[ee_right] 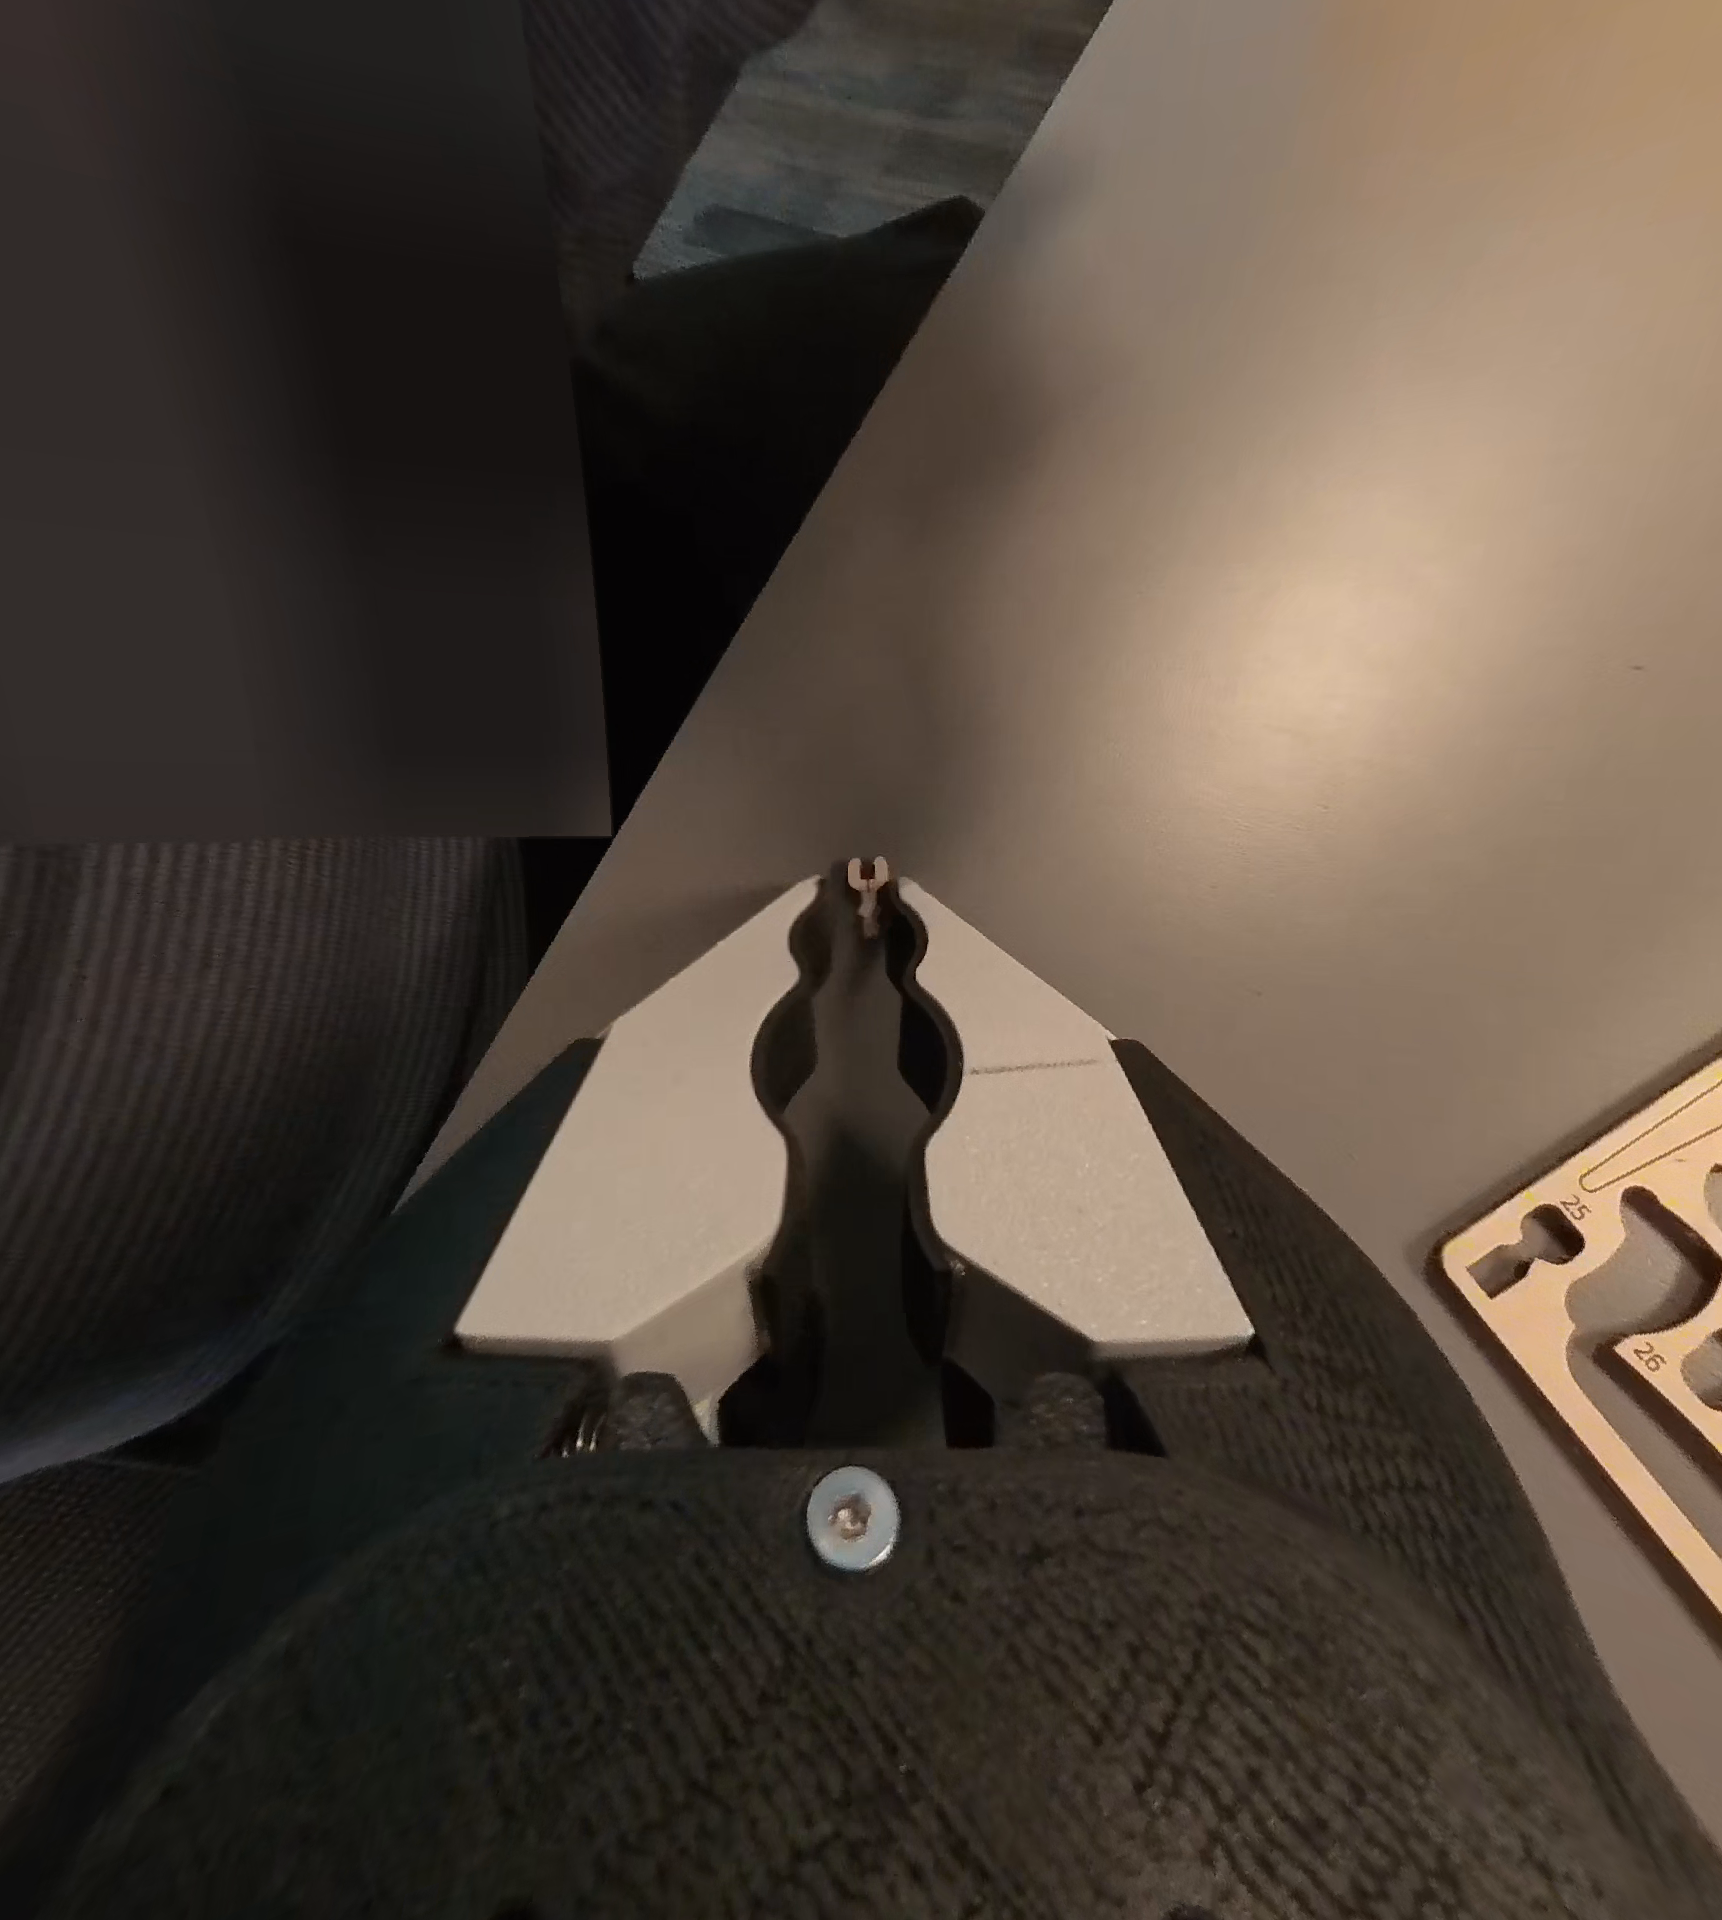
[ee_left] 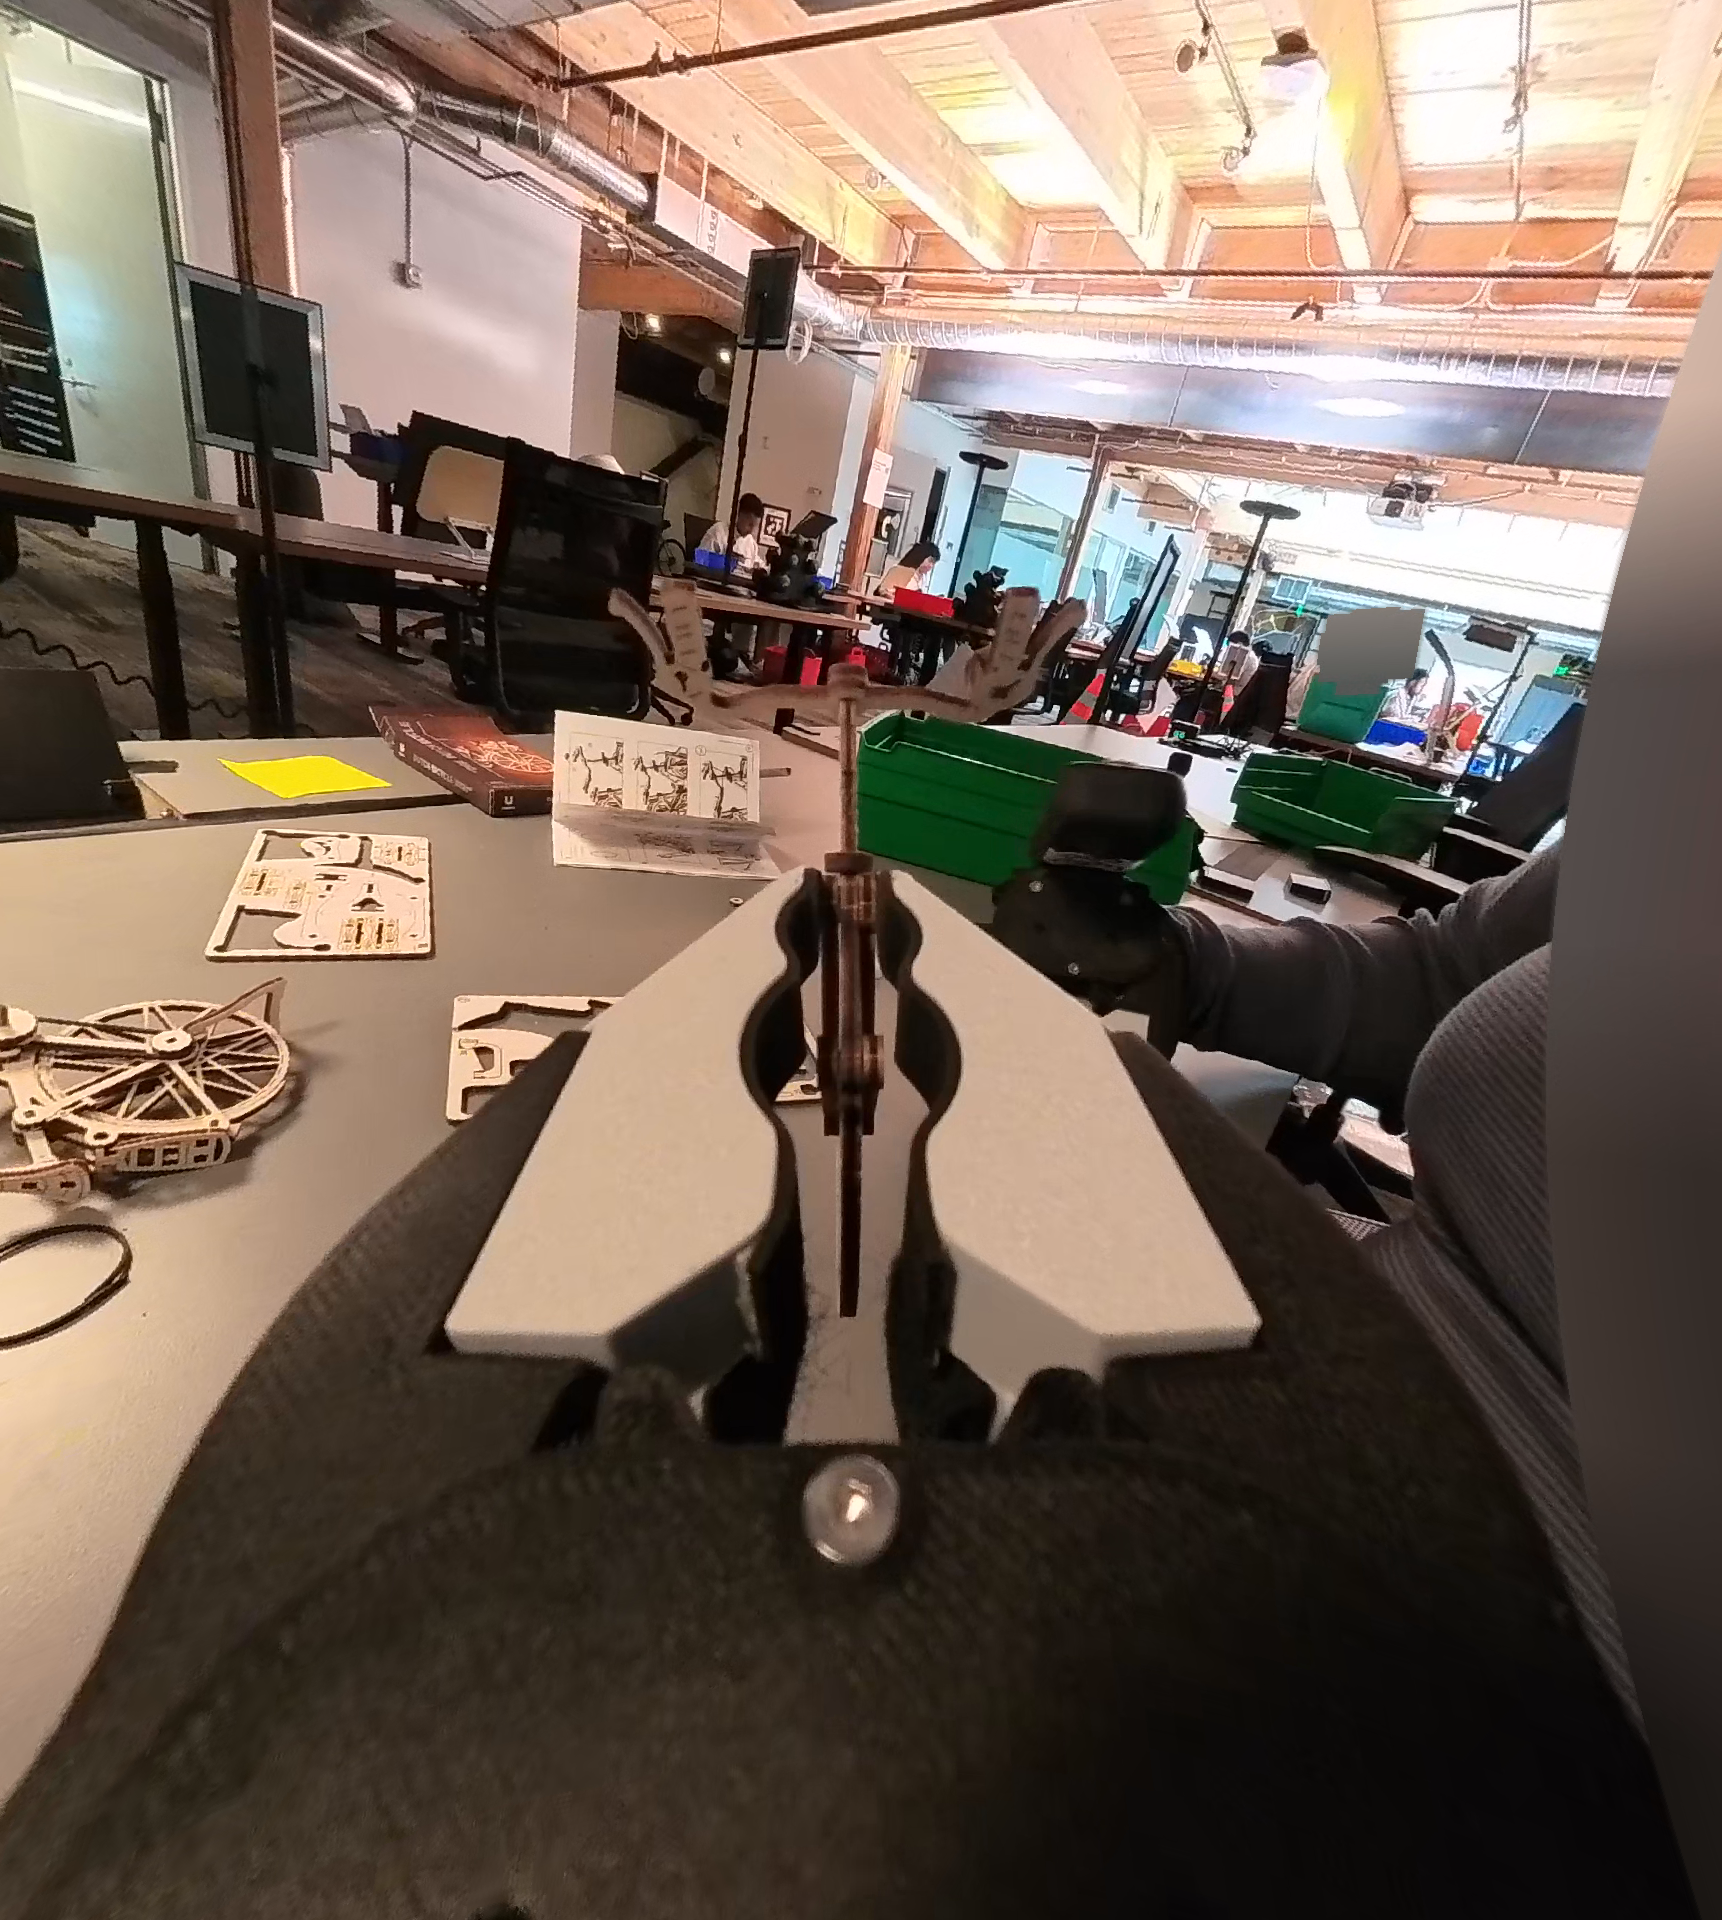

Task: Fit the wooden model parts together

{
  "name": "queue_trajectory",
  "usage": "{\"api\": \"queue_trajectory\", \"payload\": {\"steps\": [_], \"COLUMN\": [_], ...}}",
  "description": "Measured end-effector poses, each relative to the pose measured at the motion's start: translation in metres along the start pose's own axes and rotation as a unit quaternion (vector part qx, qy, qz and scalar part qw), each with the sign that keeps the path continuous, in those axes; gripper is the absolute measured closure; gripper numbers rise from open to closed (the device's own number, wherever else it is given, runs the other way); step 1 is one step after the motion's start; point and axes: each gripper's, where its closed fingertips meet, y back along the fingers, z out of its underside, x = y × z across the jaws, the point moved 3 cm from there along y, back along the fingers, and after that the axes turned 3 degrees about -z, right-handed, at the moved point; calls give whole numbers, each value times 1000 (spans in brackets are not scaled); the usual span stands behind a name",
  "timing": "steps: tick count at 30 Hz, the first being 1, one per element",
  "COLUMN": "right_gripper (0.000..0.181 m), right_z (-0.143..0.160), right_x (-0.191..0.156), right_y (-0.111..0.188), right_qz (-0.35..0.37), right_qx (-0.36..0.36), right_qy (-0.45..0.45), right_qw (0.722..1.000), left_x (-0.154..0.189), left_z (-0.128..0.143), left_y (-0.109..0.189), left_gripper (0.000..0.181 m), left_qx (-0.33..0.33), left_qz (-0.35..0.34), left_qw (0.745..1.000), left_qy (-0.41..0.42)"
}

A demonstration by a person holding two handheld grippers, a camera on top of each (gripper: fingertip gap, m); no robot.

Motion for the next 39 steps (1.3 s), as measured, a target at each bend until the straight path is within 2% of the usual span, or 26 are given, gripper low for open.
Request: {"api": "queue_trajectory", "payload": {"steps": [7, 11, 17, 23, 27, 33, 39], "right_gripper": [180, 181, 181, 181, 181, 181, 181], "right_z": [-1, -6, -50, -77, -78, -73, -73], "right_x": [1, 12, 51, 81, 88, 93, 90], "right_y": [-2, -1, 35, 60, 62, 68, 67], "right_qz": [47, 83, 95, 21, 22, 55, 56], "right_qx": [-13, 10, 223, 356, 372, 373, 370], "right_qy": [20, 24, 14, 7, 40, 60, 73], "right_qw": [999, 996, 970, 934, 927, 924, 924], "left_x": [0, -1, -8, -18, -22, -13, -13], "left_z": [6, 14, 37, 54, 62, 70, 69], "left_y": [-6, -14, -35, -53, -63, -71, -72], "left_gripper": [172, 172, 172, 172, 172, 172, 172], "left_qx": [-11, -23, -62, -110, -132, -152, -140], "left_qz": [8, 18, 23, 4, -30, -10, 8], "left_qw": [1000, 999, 997, 992, 990, 988, 990], "left_qy": [8, 22, 49, 63, 28, -16, -7]}}
